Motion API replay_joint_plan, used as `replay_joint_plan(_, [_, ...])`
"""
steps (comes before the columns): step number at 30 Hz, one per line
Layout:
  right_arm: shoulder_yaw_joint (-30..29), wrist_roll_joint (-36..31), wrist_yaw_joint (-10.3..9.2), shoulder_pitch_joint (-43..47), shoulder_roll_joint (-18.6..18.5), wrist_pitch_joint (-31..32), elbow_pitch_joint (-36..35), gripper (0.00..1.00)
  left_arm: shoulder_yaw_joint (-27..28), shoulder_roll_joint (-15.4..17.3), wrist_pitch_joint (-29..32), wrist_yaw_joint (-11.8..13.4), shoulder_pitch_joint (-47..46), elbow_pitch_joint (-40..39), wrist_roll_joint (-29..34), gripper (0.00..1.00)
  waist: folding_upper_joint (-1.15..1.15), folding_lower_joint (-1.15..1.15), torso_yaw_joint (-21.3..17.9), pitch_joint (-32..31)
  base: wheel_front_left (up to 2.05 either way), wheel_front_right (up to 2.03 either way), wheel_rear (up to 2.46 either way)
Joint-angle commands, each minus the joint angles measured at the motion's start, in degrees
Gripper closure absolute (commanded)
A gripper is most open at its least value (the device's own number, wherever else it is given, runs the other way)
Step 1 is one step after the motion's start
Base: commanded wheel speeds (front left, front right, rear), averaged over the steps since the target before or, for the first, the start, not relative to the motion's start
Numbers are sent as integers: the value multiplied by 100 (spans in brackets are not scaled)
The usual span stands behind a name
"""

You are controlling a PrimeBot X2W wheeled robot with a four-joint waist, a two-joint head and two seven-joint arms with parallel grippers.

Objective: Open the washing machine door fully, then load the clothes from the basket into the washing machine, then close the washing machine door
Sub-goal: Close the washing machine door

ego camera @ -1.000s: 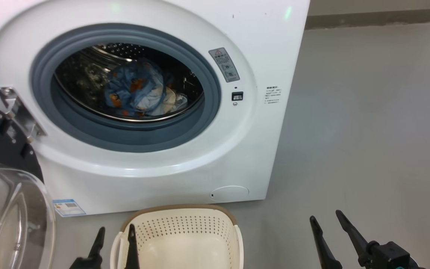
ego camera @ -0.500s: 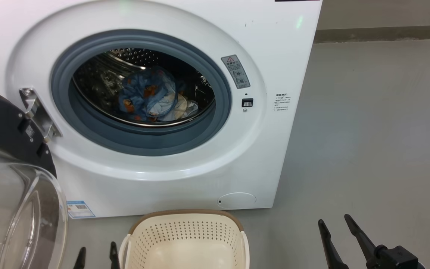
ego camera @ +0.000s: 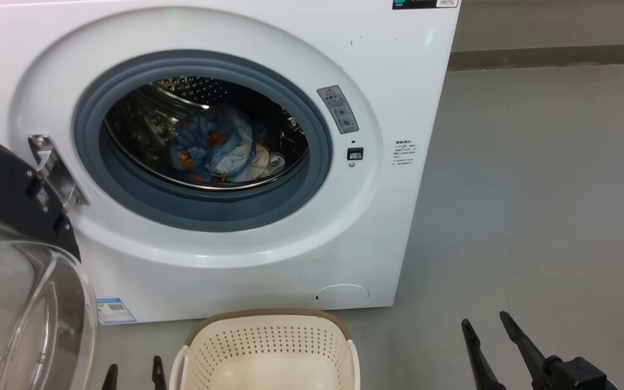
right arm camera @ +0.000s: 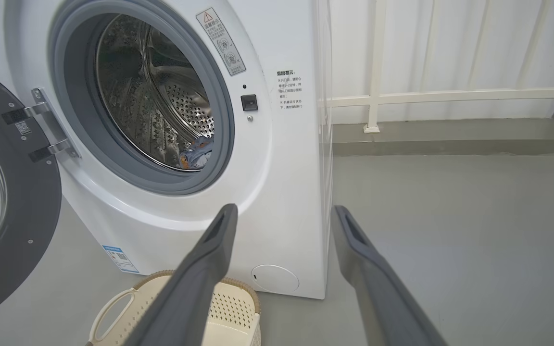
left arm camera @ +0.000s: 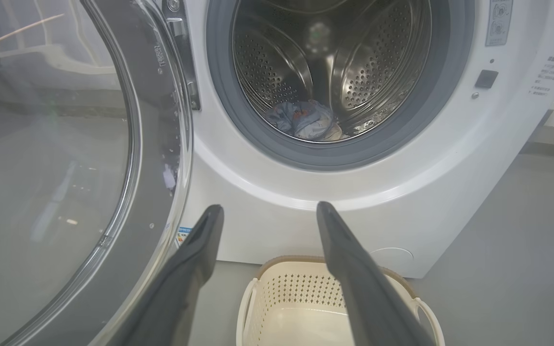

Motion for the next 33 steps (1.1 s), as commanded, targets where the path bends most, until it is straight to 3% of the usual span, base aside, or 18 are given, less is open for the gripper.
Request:
replay_joint_plan(1, [162, -44, 52, -43, -62, -28, -150, 0, 158, 45, -36, -29, -95, -155, 26, 0, 0, 0, -14, 1, 0, 0, 0])
replay_joint_plan(33, [171, -38, 52, -55, -38, -28, -164, 0, 68, 44, -36, 5, -149, -82, -74, 0, 0, 0, -32, 66, -15, 15, 0])
